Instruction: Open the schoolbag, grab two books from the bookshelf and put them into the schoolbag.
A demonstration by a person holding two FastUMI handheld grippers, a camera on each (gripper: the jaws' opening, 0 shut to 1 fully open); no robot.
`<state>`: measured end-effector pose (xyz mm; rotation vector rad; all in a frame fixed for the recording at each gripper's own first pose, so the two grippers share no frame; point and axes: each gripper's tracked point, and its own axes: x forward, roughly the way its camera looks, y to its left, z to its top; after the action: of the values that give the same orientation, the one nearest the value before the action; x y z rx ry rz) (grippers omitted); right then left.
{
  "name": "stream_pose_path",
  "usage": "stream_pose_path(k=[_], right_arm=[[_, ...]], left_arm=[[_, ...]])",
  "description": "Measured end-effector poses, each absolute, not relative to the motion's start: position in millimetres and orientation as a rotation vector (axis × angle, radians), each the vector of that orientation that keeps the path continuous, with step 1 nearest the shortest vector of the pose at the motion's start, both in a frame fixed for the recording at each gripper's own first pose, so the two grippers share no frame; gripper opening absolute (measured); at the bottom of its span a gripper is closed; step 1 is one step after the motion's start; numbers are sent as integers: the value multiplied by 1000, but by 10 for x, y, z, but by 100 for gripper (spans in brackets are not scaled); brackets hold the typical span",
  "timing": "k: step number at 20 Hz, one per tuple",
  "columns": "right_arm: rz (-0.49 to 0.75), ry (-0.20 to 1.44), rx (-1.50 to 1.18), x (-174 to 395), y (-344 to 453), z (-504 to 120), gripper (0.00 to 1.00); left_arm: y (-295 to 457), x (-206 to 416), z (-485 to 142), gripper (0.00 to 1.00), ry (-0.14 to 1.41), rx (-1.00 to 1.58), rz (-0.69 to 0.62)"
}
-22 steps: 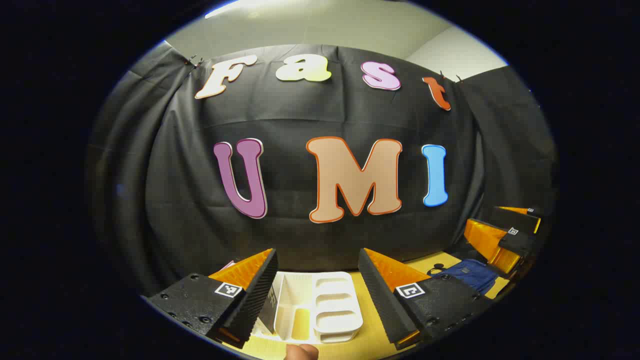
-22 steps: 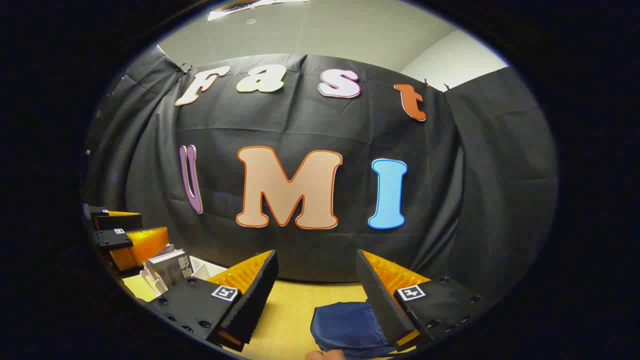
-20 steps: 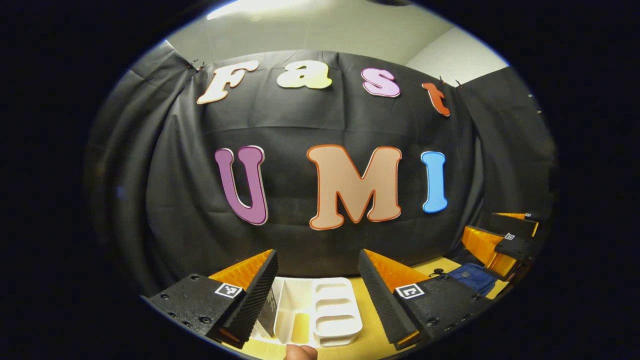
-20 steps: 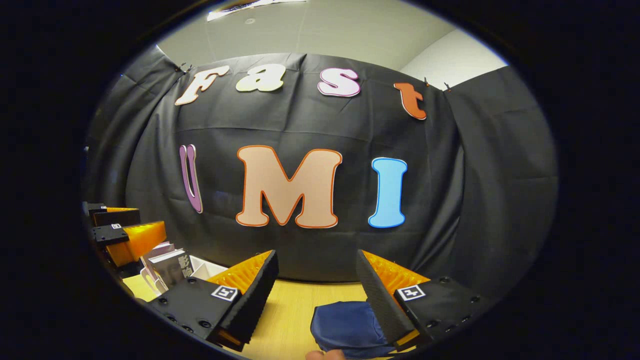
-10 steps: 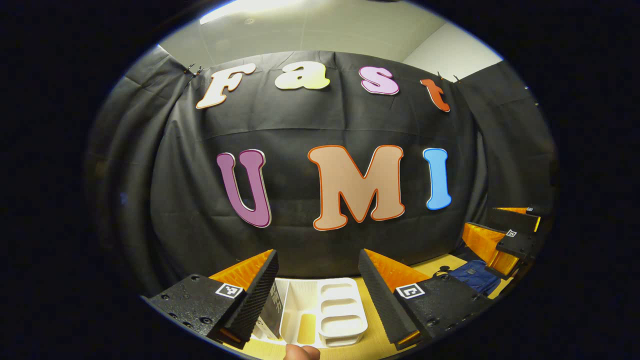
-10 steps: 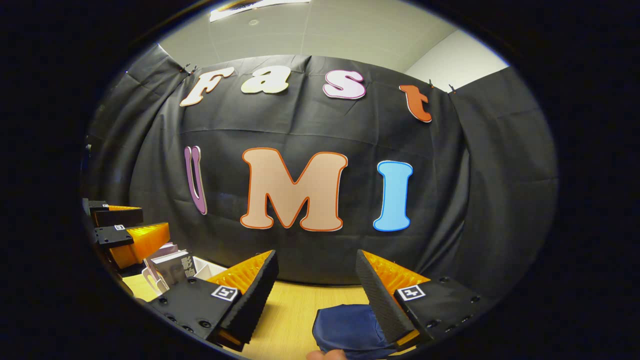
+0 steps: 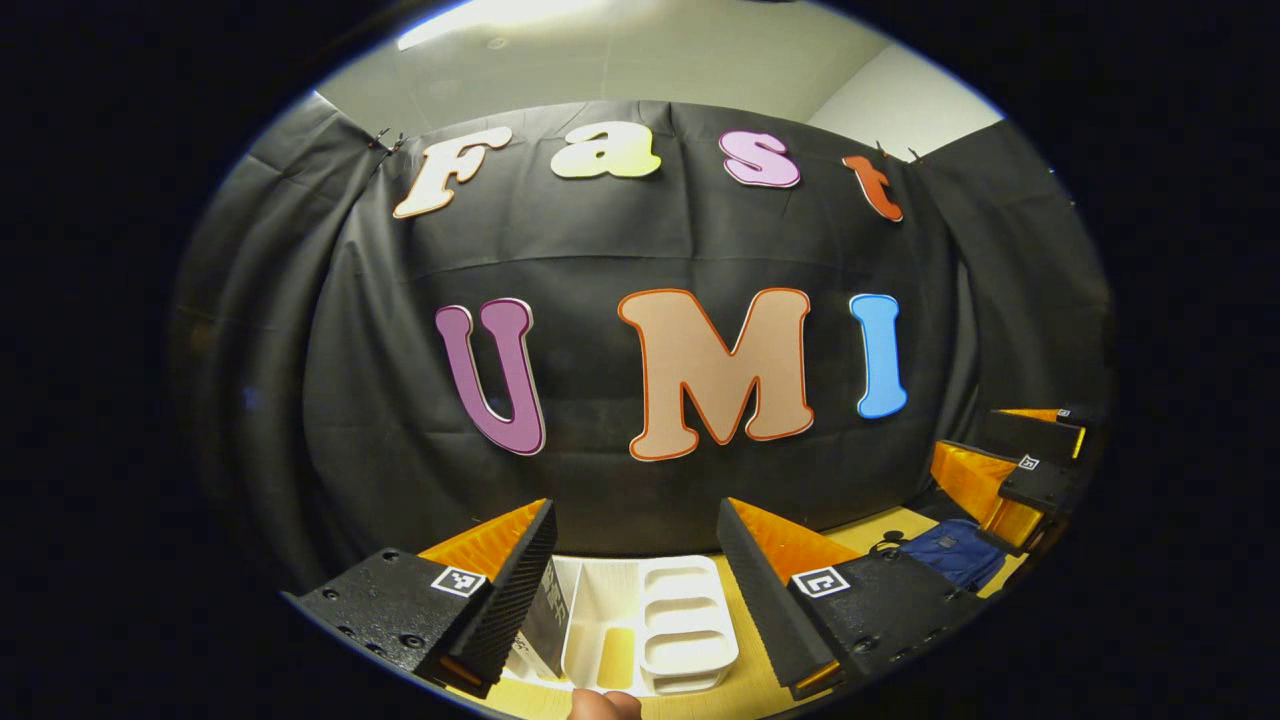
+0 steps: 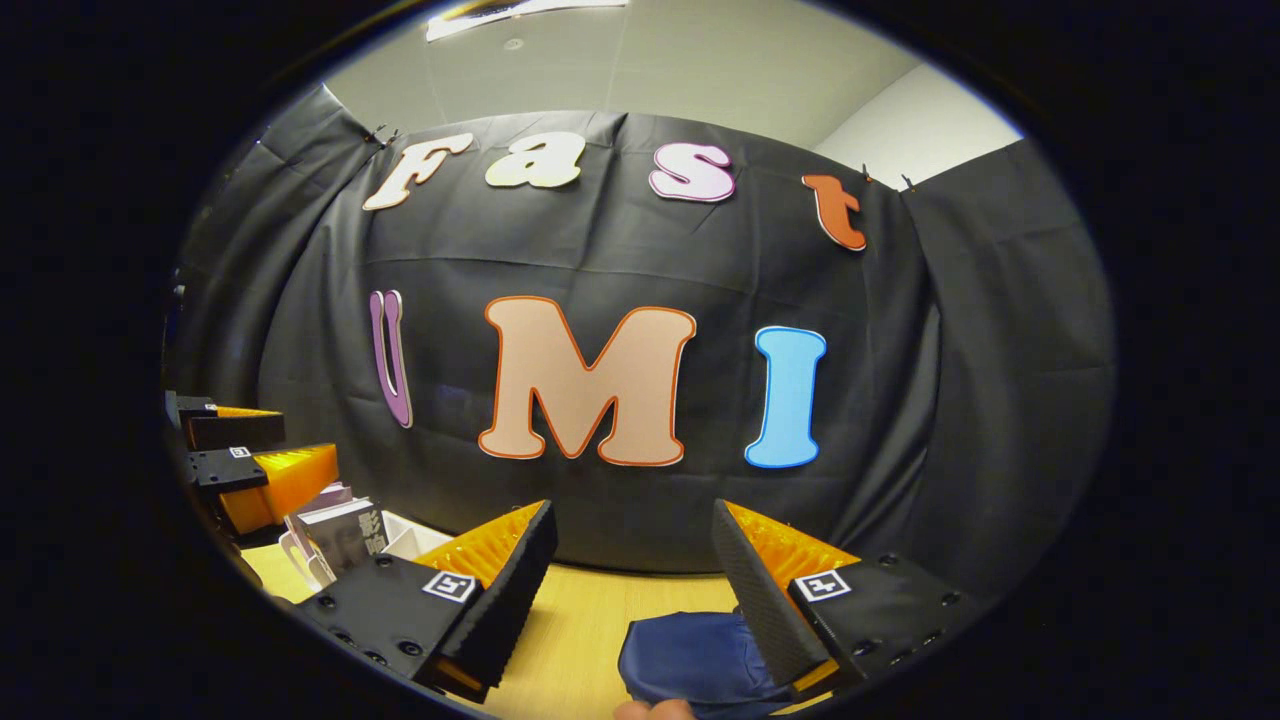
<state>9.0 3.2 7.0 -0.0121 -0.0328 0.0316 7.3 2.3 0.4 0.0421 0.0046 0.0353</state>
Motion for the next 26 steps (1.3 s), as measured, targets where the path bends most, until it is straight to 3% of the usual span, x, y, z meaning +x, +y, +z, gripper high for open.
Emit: stream_pose_path(k=[12,16,26], right_arm=[[30,13,-77,155,-275,-232,96],[53,37,-301,127,-506,-548,100],[322,283,-984,-86,-626,-2246,94]], left_arm=[[-37,86,-98,94,37,24,18],[15,104,-131,94,53,28,33],[143,49,-201,95,88,26,80]])
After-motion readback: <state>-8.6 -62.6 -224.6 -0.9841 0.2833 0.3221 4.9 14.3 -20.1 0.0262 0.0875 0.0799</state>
